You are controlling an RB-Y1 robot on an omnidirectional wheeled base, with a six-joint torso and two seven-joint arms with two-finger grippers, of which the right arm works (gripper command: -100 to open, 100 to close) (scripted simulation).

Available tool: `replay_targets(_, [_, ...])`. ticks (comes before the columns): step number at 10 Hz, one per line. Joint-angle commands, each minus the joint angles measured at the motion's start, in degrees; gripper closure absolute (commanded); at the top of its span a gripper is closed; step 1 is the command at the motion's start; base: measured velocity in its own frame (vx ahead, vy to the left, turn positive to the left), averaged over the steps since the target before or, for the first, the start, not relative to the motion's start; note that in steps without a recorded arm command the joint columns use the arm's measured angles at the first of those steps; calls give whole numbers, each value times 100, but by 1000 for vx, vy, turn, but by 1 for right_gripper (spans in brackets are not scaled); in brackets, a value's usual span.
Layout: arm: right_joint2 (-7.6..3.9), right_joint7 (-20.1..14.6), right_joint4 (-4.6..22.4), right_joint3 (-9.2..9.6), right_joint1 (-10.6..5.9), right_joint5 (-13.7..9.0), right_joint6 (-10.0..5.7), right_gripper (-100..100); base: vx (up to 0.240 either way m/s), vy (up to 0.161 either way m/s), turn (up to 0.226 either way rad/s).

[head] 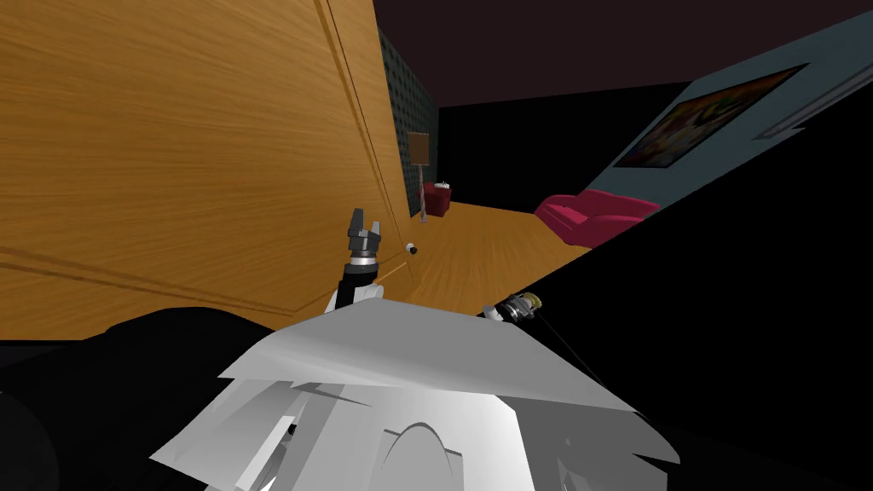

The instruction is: Push the door open

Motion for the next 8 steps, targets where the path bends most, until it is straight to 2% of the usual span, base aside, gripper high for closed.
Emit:
replay_targets(1, [-168, -21, 142, -95, -53, -47, -104, 100, 132, -100, -46])
replay_targets(2, [-163, 12, 140, -188, -53, -114, -129, 100, 174, -68, -62])
replay_targets(4, [-69, 51, 138, -299, -53, -194, -160, 100, 183, -93, -83])
replay_targets(6, [127, 87, 136, -399, -53, -267, -188, 100, 172, -79, -68])
replay_targets(7, [85, 55, 112, -339, -48, -225, -185, 100, 66, -23, -15])
replay_targets(8, [-103, 89, 110, -465, -35, -318, -221, 100, 124, -66, -29])
